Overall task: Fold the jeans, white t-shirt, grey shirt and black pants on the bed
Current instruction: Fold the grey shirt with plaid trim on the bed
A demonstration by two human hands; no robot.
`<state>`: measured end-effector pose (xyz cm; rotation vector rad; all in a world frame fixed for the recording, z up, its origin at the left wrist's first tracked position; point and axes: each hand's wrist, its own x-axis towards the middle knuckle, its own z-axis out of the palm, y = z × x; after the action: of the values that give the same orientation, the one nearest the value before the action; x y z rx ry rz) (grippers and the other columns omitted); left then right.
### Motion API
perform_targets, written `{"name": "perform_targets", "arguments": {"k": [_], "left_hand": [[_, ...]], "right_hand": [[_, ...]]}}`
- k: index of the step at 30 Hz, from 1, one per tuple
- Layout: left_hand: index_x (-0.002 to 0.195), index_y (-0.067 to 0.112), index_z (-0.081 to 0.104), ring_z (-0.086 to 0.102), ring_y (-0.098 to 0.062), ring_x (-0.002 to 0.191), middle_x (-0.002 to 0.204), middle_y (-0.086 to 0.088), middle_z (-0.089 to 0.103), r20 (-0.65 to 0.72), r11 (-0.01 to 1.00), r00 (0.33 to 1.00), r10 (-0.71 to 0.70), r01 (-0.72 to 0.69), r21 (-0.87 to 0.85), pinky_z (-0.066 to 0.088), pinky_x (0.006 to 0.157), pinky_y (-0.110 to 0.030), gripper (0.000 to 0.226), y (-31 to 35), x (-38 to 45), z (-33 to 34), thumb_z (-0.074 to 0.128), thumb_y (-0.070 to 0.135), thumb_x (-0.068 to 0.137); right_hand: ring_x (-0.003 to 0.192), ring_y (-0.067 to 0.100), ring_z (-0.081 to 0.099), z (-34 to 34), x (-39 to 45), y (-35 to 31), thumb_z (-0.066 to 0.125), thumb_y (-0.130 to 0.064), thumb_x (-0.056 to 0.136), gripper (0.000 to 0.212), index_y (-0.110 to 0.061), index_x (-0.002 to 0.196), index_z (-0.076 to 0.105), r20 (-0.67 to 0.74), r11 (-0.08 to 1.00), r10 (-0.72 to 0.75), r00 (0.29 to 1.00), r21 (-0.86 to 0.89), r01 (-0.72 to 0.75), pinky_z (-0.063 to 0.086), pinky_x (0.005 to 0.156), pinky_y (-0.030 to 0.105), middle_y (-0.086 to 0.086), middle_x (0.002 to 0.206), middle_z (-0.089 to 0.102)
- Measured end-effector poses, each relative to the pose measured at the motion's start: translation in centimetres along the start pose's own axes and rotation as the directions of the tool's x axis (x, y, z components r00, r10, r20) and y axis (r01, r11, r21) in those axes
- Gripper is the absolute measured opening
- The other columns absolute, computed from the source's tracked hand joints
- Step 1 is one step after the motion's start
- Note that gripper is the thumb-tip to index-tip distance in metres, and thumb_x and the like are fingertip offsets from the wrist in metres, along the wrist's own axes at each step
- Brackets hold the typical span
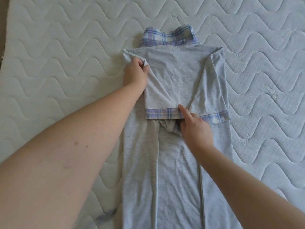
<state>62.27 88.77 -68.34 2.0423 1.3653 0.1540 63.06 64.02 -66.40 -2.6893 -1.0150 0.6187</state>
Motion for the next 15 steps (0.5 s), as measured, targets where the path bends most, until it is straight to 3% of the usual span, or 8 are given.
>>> {"name": "perform_targets", "arguments": {"k": [3,5,7,9,12,15], "left_hand": [[0.13,0.016,0.041,0.06,-0.022,0.099,0.119,-0.003,0.061,0.003,0.994,1.0,-0.026,0.026,-0.102,0.038,0.073,-0.027,0.048,0.1,-2.0,-0.4,0.062,0.038,0.093],[0.137,0.017,0.034,0.058,-0.021,0.098,0.127,-0.007,0.058,0.072,0.992,0.995,-0.067,0.075,-0.103,0.038,0.076,-0.029,0.062,-0.5,-3.9,-0.8,0.066,0.042,0.089],[0.139,0.017,0.032,0.053,-0.02,0.097,0.129,-0.006,0.055,0.22,0.986,0.965,-0.142,0.157,-0.052,0.039,0.079,-0.03,0.073,-1.7,-5.9,-1.3,0.073,0.04,0.084],[0.139,0.019,0.035,0.058,-0.025,0.103,0.124,-0.008,0.059,0.315,0.987,0.937,-0.15,0.158,0.001,0.044,0.081,-0.031,0.075,-2.8,-7.3,-1.6,0.079,0.029,0.079],[0.131,0.016,0.044,0.061,-0.03,0.104,0.116,-0.012,0.063,0.237,0.997,0.969,-0.07,0.064,0.034,0.046,0.084,-0.035,0.061,-3.8,-8.8,-2.0,0.077,0.022,0.08],[0.132,0.012,0.047,0.056,-0.035,0.108,0.12,-0.016,0.056,0.011,0.96,0.987,0.159,-0.157,0.231,0.044,0.085,-0.042,0.054,-4.1,-10.7,-1.9,0.071,0.021,0.085]], "right_hand": [[0.058,0.028,0.046,0.1,-0.4,0.3,0.049,-0.011,0.097,0.05,-0.028,0.144,0.046,-0.072,0.996,-0.06,0.996,0.054,0.064,0.03,0.051,0.03,0.01,0.086,0.056],[0.057,0.024,0.041,0.2,-0.5,0.4,0.048,-0.006,0.097,0.058,-0.033,0.148,0.04,-0.045,0.996,-0.067,0.997,0.062,0.07,0.029,0.051,0.03,0.009,0.088,0.051],[0.06,0.022,0.038,0.1,-0.5,0.1,0.044,-0.003,0.096,0.068,-0.037,0.152,0.028,0.006,0.998,-0.058,0.998,-0.026,0.058,0.031,0.055,0.032,0.007,0.093,0.045],[0.075,0.023,0.042,0.3,-0.9,-0.3,0.038,-0.005,0.095,0.067,-0.033,0.154,0.022,0.016,0.978,-0.064,0.998,-0.199,0.065,0.034,0.066,0.035,0.008,0.104,0.043],[0.096,0.03,0.047,0.5,-2.1,-0.1,0.038,-0.006,0.094,0.06,-0.022,0.152,0.032,-0.035,0.944,-0.091,0.995,-0.321,0.075,0.035,0.084,0.04,0.013,0.116,0.048],[0.114,0.034,0.051,0.6,-2.5,-0.2,0.05,-0.012,0.092,0.053,-0.015,0.144,0.047,-0.231,0.966,-0.187,0.955,-0.221,0.136,0.036,0.098,0.044,0.014,0.128,0.054]]}}
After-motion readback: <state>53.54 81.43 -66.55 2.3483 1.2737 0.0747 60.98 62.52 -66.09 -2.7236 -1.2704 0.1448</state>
